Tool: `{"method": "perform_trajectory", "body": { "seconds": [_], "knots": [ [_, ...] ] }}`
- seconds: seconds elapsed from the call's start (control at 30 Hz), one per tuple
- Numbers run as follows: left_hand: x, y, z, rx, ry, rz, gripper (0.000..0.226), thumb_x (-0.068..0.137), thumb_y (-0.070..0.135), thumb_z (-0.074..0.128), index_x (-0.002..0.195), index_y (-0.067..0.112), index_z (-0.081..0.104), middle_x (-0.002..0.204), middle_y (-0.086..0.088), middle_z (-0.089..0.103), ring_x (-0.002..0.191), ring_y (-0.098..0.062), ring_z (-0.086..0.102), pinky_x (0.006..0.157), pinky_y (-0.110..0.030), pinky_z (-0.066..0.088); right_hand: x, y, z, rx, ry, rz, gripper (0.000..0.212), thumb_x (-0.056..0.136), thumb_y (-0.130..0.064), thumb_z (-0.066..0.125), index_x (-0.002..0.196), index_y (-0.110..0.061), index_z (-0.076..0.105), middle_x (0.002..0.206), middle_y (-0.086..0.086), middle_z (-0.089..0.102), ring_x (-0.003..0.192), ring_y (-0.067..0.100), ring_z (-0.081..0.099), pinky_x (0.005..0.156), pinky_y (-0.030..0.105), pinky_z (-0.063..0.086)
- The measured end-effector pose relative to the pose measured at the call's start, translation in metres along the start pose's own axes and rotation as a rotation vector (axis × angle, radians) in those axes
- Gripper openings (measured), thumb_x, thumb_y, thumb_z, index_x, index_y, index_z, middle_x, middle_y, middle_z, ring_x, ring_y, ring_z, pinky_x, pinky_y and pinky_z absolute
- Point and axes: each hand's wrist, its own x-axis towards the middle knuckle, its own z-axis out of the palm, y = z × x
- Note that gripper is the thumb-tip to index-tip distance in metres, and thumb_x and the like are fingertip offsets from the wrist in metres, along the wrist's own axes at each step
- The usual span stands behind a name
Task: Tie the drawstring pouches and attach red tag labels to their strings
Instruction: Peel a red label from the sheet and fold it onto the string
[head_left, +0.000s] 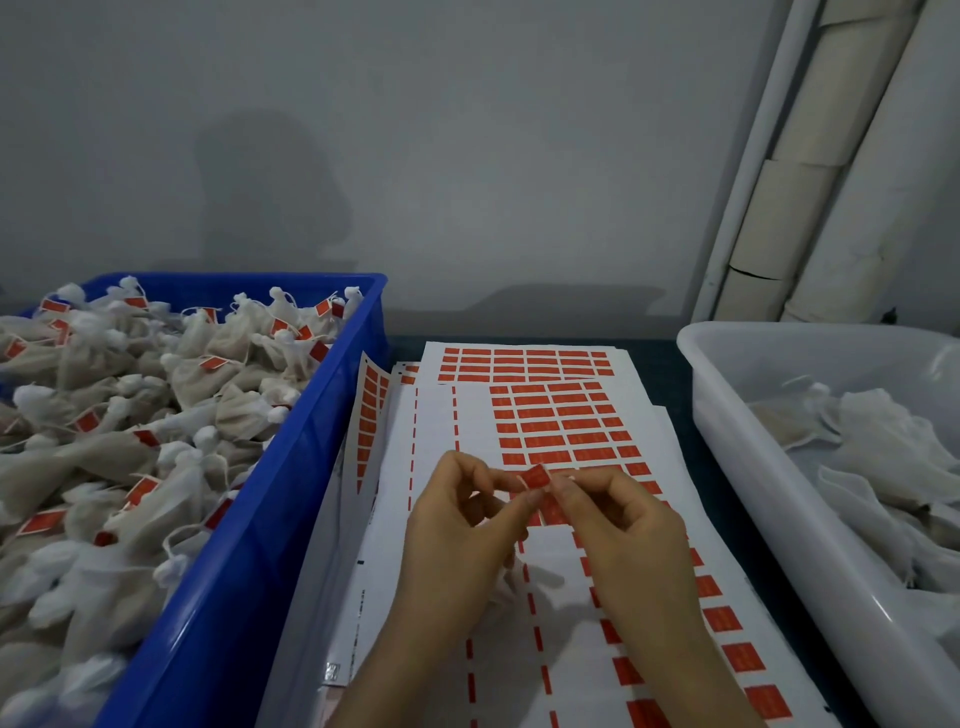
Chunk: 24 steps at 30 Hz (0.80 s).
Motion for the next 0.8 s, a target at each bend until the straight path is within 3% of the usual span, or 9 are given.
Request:
{"method": "perform_trajectory", "body": {
  "seconds": [0.17, 0.3, 0.4, 0.63, 0.7, 0.8],
  "knots": [
    [-0.0054, 0.0033, 0.0006, 0.07, -0.018, 0.154, 0.011, 0.065, 0.04, 0.064, 0.075, 0.041, 0.063, 0.078, 0.029, 0.068, 0.067, -0.002, 0.067, 0.056, -0.007, 0.051, -0.0009, -0.0024, -0.0004, 0.017, 0.036, 0.026, 0.016, 0.061, -0.053, 0.05, 0.068, -0.039, 0.056, 0.068, -0.031, 0.059, 0.066, -0.004, 0.061, 0.057, 0.003, 0.037],
    [-0.0083, 0.0031, 0.0009, 0.05, 0.003, 0.154, 0.023, 0.063, 0.036, 0.063, 0.081, 0.05, 0.061, 0.072, 0.038, 0.066, 0.07, 0.0, 0.067, 0.057, -0.006, 0.051, -0.0019, -0.0035, 0.0, 0.036, 0.01, 0.012, 0.014, 0.062, -0.051, 0.051, 0.068, -0.039, 0.055, 0.058, -0.039, 0.059, 0.069, -0.023, 0.055, 0.046, -0.003, 0.038],
    [-0.0092, 0.0025, 0.0006, 0.07, 0.006, 0.169, 0.024, 0.063, 0.034, 0.061, 0.079, 0.052, 0.058, 0.066, 0.042, 0.063, 0.069, 0.004, 0.066, 0.057, -0.004, 0.049, -0.0038, -0.004, 0.001, 0.023, 0.025, -0.023, 0.01, 0.064, -0.048, 0.053, 0.068, -0.04, 0.055, 0.061, -0.034, 0.06, 0.07, -0.017, 0.059, 0.05, -0.005, 0.038],
    [-0.0097, 0.0026, 0.0016, 0.115, 0.024, 0.173, 0.02, 0.063, 0.037, 0.058, 0.077, 0.052, 0.057, 0.06, 0.036, 0.062, 0.07, 0.008, 0.064, 0.056, -0.001, 0.048, -0.0063, -0.0066, 0.0023, 0.044, 0.059, -0.095, 0.022, 0.061, -0.048, 0.06, 0.081, -0.042, 0.053, 0.075, -0.034, 0.062, 0.078, -0.006, 0.062, 0.057, 0.001, 0.043],
    [-0.0085, 0.0037, 0.0012, 0.079, 0.039, 0.129, 0.018, 0.064, 0.037, 0.059, 0.076, 0.05, 0.059, 0.062, 0.038, 0.064, 0.071, 0.007, 0.064, 0.055, -0.002, 0.047, -0.0052, -0.0076, 0.0029, 0.082, 0.032, -0.115, 0.032, 0.061, -0.046, 0.062, 0.09, -0.043, 0.05, 0.084, -0.039, 0.06, 0.086, -0.009, 0.059, 0.058, -0.002, 0.043],
    [-0.0053, 0.0052, -0.0014, -0.052, 0.06, 0.034, 0.014, 0.072, 0.028, 0.066, 0.074, 0.042, 0.067, 0.063, 0.027, 0.069, 0.064, 0.003, 0.065, 0.05, -0.006, 0.049, -0.0044, -0.0071, 0.0036, 0.107, 0.001, -0.114, 0.036, 0.065, -0.04, 0.065, 0.096, -0.045, 0.048, 0.09, -0.039, 0.057, 0.089, -0.012, 0.057, 0.059, -0.004, 0.041]
  ]
}}
